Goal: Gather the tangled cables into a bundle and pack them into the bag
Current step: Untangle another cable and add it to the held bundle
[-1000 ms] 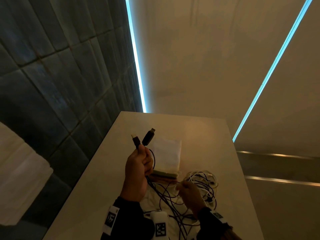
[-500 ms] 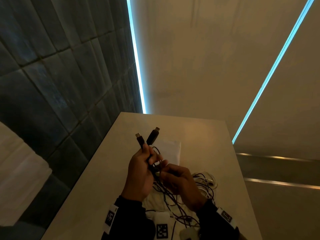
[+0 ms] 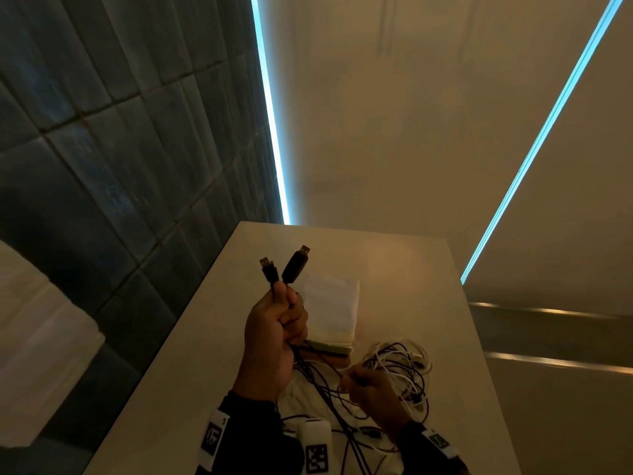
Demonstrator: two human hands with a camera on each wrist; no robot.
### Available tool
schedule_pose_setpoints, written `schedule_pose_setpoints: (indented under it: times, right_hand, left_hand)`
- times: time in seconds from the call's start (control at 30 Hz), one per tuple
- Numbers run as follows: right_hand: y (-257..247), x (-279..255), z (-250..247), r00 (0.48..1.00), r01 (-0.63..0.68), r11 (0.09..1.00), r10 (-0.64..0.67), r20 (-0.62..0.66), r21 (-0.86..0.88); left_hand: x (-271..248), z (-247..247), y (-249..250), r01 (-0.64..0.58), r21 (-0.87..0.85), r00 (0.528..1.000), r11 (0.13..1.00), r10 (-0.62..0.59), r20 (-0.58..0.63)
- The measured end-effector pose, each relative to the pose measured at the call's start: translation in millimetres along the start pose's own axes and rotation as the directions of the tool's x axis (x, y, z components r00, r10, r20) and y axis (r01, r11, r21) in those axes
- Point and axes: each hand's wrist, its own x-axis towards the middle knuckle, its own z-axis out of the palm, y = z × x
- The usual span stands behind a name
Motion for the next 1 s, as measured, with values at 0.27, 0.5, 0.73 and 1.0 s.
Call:
schedule_pose_setpoints:
  times: [0.27,0.5,0.73,1.0]
  right_hand:
    - [23.6,4.7,-7.3,0.992,-0.122,0.980,0.114,-0.061,-0.157]
    - [-54.1,18.5,1.5,0.959,0.005,0.993,0.028,-0.281,0.116]
    - [-149.1,-16.3,23.6,0.942,0.321,0.923,-0.334,0.025,0.212]
    - [-103.0,-14.5,27.6,0.962,0.181,0.961,-0.217,0.168,0.207]
  left_hand:
    - [-2.4,-1.9,3.9,-0.016,0.084,0.998,0.996,0.022,-0.063]
    - [1.8,-5.3,-1.0,0.060,0.189,0.989,0.980,-0.033,-0.145]
    - [-0.8,0.6,-4.7,0.162,0.200,0.982,0.966,-0.138,-0.127]
    - [0.3,2.7,6.7,0.077,-0.126,0.997,0.989,-0.076,0.014]
